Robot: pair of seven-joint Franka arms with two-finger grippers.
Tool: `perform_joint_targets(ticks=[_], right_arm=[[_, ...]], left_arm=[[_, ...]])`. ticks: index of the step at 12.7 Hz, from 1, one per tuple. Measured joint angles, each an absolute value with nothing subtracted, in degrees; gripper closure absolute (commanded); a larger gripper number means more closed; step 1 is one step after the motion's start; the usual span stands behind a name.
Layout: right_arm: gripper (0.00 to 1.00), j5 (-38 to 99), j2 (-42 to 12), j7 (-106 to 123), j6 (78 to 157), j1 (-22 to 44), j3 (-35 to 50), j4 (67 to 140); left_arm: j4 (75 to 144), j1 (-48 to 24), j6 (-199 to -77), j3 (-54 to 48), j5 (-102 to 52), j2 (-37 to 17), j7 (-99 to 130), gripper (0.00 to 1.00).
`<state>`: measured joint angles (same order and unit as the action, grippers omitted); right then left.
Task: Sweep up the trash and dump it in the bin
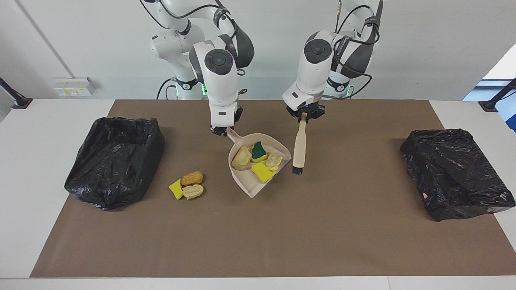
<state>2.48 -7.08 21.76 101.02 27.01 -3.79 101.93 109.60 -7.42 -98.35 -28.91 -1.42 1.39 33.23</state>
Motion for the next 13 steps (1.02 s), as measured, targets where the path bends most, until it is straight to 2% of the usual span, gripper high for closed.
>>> perform_joint_targets(ticks=[3,6,9,13], right_arm=[[1.00,2.4,-5.6,26.2,98.9,22.4,-3.9,100.8],[1.00,2.4,-4.5,31.2,93.7,16.3,-4.2,98.7],[1.00,2.1,-4.3,42.5,91.6,7.3,-4.5,97.8],[1.00,-4.7,-4.4,57.8,91.6,-4.2,-4.7,97.8]], left_arm=[[113.1,-9.2,-98.6,-29.3,-6.4,3.9,36.9,1.00],[122.0,-11.5,-102.8,-29.5,-12.0,9.6,37.0,1.00],[130.7,-15.3,-106.4,-30.3,-14.3,14.4,37.0,1.00],[137.1,-16.8,-111.4,-33.3,-18.9,15.2,37.0,1.00]])
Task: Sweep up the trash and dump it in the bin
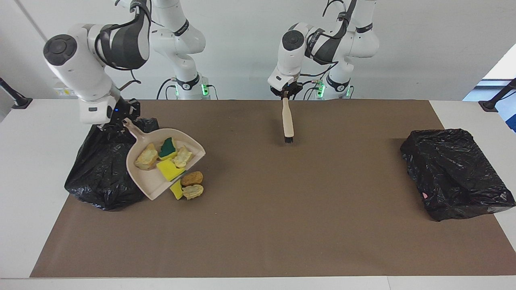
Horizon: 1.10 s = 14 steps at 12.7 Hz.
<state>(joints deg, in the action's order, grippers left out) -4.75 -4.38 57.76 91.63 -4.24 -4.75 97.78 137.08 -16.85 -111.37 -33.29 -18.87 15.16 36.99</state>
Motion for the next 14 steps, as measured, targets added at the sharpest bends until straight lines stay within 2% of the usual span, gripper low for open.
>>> perform_joint_targets(ticks=[2,5,6,8,9,10,11,14], right_arm=[[1.00,-9.9,-4.4,64.7,92.8,-8.8,-4.7,97.8],[1.00,-17.3,-4.4,76.7,98.8,-16.3,-4.8,97.8],[1.00,-19.6,-4.5,78.8,100.3,-18.2,-4.8,97.9],[1.00,-26.9,-4.7,81.5,102.3,-20.0,-4.8,98.8],[1.00,-31.2,-4.8,83.1,103.5,-20.0,-4.7,99.8],[1.00,-34.3,-5.0,84.2,105.2,-19.9,-4.5,101.2],[1.00,-36.9,-5.0,84.5,106.9,-19.8,-4.3,102.5],[1.00,-42.2,-5.0,83.3,108.2,-19.1,-3.9,103.3]], left_arm=[[139.6,-17.0,-115.6,-35.8,-19.9,15.0,37.1,1.00],[142.8,-17.0,-120.7,-38.2,-20.6,14.9,37.8,1.00],[142.9,-17.0,-121.1,-38.2,-20.7,14.9,38.1,0.97],[142.9,-17.0,-121.3,-38.1,-20.7,14.9,38.4,0.72],[142.9,-17.0,-121.3,-38.0,-20.7,14.9,38.4,0.49],[142.9,-16.9,-121.5,-38.0,-20.7,14.9,38.4,0.19],[142.9,-16.9,-121.5,-37.9,-20.7,14.8,38.4,0.02],[142.1,-16.0,-121.7,-37.4,-20.7,13.6,35.7,0.00]])
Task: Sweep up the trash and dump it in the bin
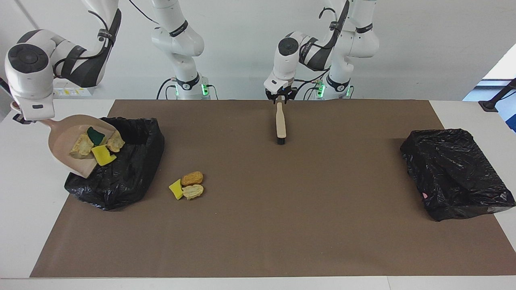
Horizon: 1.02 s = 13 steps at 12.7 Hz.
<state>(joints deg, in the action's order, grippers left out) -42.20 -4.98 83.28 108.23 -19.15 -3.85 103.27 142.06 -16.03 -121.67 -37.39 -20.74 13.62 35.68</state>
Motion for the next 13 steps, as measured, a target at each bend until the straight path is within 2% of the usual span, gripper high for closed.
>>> perform_joint_targets(ticks=[3,6,13], right_arm=[[1.00,-44.5,-5.0,80.1,107.3,-17.4,-3.8,102.8],[1.00,-47.3,-5.5,79.7,102.5,-15.0,-3.7,99.6],[1.00,-57.8,-6.8,79.7,100.9,-9.9,-3.1,97.0]], left_arm=[[137.6,-13.3,-121.8,-35.6,-17.0,11.0,32.4,0.00],[131.0,-12.5,-119.5,-28.9,-9.7,9.7,27.8,0.00],[103.7,-12.3,-100.1,-7.9,-0.4,5.6,6.2,0.00]])
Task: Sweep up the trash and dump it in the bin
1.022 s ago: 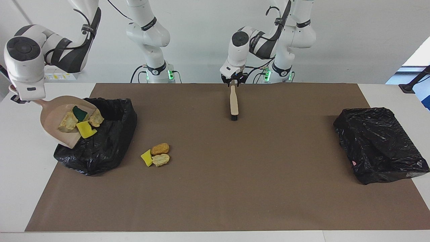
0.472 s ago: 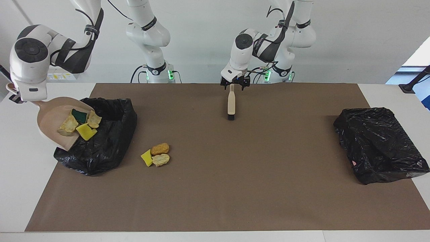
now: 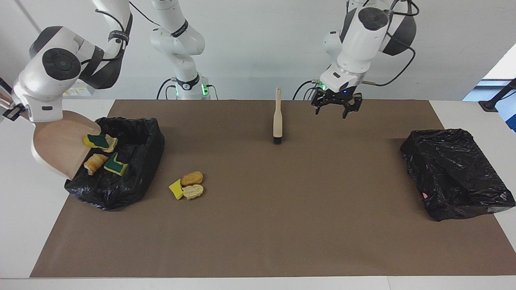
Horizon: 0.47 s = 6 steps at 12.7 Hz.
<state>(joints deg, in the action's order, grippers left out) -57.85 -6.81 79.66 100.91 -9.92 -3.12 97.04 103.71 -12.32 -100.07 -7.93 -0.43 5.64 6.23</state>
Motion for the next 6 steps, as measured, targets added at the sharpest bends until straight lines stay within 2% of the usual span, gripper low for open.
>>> perform_joint_targets(ticks=[3,6], right_arm=[[1.00,-60.6,-6.9,79.7,99.0,-8.0,-2.9,96.8],[1.00,-63.3,-7.4,78.6,95.1,-4.4,-2.9,94.8]], left_arm=[[95.3,-12.3,-93.5,-2.1,1.2,5.0,-0.3,0.00],[89.8,-12.3,-87.2,0.7,1.2,5.0,-2.7,0.00]])
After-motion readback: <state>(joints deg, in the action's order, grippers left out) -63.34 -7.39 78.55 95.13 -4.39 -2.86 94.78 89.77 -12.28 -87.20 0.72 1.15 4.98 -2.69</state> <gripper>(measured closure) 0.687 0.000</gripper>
